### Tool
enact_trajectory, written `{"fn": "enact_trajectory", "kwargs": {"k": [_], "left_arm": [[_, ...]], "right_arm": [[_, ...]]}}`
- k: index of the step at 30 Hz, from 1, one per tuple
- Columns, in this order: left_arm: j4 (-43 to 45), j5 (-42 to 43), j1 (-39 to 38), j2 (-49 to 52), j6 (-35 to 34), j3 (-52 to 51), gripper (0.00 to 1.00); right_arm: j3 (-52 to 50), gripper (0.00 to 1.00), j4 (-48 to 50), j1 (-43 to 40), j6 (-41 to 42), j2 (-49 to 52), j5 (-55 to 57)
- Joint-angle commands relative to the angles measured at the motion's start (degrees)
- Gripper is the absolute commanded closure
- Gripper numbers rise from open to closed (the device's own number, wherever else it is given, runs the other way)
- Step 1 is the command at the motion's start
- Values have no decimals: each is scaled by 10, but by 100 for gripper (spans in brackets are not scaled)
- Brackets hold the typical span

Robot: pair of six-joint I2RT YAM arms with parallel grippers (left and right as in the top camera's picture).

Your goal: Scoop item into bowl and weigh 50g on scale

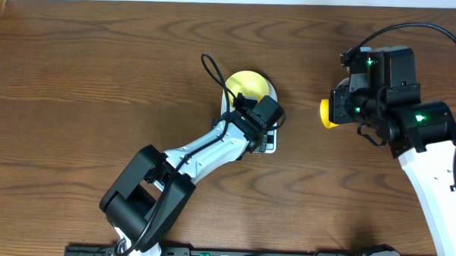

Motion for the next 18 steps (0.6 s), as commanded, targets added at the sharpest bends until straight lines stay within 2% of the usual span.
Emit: {"fn": "enact_trajectory", "kwargs": {"k": [1,18], "left_arm": [[-18,-13,3,17,14,-27,2],[-26,-12,2,-114,19,-27,2]], "right_arm": [[8,99,0,-4,-6,3,0],[8,99,2,-4,-6,3,5]]}}
